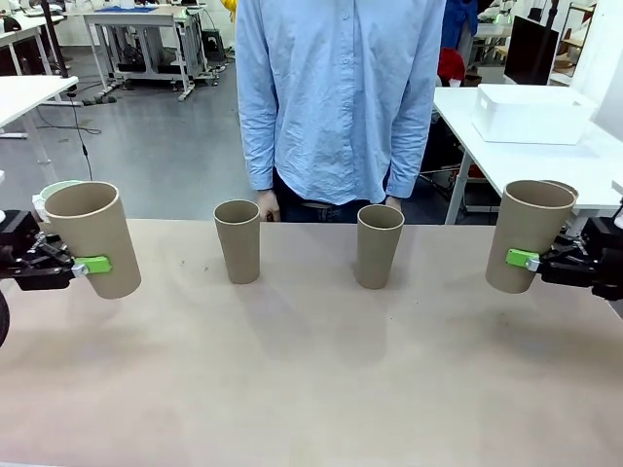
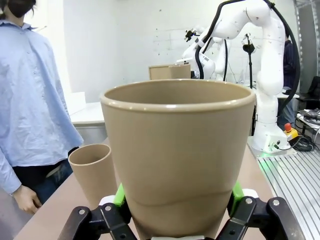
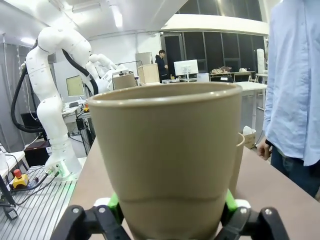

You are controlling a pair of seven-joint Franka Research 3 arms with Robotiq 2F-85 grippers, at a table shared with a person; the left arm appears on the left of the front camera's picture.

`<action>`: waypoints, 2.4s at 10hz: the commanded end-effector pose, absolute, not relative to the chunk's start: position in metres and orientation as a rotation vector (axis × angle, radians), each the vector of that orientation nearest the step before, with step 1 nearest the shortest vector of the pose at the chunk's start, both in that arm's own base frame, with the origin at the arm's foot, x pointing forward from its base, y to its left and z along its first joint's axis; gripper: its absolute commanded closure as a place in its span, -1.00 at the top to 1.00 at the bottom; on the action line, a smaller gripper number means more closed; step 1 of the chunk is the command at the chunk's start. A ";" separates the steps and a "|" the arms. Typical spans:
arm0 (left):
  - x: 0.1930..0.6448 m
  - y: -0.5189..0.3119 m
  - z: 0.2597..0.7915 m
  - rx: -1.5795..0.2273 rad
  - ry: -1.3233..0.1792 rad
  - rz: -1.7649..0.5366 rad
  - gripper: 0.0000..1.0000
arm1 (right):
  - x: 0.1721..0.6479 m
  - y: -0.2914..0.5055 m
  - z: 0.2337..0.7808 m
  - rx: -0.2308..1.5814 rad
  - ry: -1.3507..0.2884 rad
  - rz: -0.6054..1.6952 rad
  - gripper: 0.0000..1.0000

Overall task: Stack the cups and store them in the basket.
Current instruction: Pick up two Reusable plastic cups , one in each hand, then place the stack of Reusable plastic cups into the Pantry Basket.

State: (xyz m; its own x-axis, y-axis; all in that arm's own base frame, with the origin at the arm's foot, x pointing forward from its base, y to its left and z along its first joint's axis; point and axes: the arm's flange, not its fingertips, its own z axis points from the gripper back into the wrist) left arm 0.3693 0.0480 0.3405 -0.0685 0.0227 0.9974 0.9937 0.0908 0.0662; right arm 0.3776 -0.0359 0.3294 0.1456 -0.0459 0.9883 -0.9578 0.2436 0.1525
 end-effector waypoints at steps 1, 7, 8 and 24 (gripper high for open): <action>0.373 0.043 0.339 -1.121 -1.297 -1.175 0.70 | 0.380 -0.031 0.330 1.111 -1.225 0.897 0.68; 0.373 0.043 0.339 -1.121 -1.297 -1.175 0.70 | 0.380 -0.031 0.330 1.111 -1.225 0.897 0.68; 0.373 0.043 0.339 -1.121 -1.297 -1.175 0.70 | 0.380 -0.031 0.330 1.111 -1.225 0.897 0.68; 0.373 0.043 0.339 -1.121 -1.297 -1.175 0.70 | 0.380 -0.031 0.330 1.111 -1.225 0.897 0.68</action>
